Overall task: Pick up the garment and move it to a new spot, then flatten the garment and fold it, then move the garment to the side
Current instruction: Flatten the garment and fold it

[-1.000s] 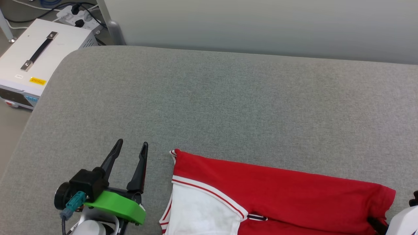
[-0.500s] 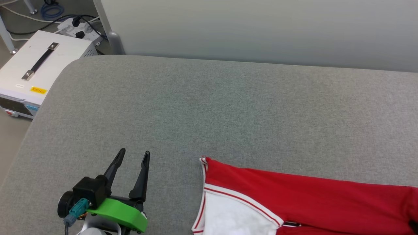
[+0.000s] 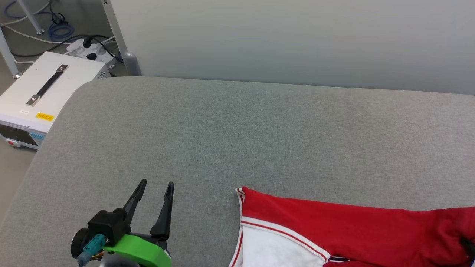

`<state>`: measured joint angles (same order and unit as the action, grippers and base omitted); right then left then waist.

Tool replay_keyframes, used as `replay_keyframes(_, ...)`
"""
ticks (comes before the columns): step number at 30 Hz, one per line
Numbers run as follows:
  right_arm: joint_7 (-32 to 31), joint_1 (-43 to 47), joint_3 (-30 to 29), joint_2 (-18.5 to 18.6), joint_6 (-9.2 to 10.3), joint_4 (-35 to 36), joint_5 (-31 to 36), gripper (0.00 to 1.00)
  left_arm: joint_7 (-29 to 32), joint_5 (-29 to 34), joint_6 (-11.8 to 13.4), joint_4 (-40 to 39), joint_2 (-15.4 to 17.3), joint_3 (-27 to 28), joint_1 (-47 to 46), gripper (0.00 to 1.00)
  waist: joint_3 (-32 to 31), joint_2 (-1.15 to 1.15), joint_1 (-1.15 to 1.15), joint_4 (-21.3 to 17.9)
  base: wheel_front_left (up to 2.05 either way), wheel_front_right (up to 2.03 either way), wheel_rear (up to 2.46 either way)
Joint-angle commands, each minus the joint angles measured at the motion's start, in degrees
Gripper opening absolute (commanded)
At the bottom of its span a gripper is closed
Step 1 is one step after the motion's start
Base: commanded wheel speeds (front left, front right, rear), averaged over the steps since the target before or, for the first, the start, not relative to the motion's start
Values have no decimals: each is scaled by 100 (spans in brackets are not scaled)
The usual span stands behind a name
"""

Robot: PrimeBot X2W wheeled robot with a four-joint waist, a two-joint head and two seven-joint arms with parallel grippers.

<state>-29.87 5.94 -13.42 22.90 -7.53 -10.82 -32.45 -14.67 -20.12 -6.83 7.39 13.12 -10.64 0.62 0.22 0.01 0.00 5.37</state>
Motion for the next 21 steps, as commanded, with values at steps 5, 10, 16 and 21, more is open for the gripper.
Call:
replay_keyframes(5, -273, 283, 298, -291, 4, 794, 33, 0, -33, 34, -36, 27, -60, 62, 172, 100, -175, -1, 0, -2, 0, 0, 0)
replay_keyframes(10, -650, 409, 655, -650, 4, 1460, 37, 0, -33, 42, -44, 48, -85, 77, 207, 100, -259, -1, 0, 36, 0, 0, 0)
replay_keyframes(16, -1064, 417, 1108, -1277, 4, 1898, 54, 0, -33, 42, -50, 54, -114, 135, 234, 100, -308, -1, 0, 116, 0, 0, 0)
replay_keyframes(21, -1198, 283, 1580, -1805, 4, 1903, 3, 0, -33, 39, -55, 80, -123, 152, 229, 100, -319, -1, 0, 207, 0, 0, 0)
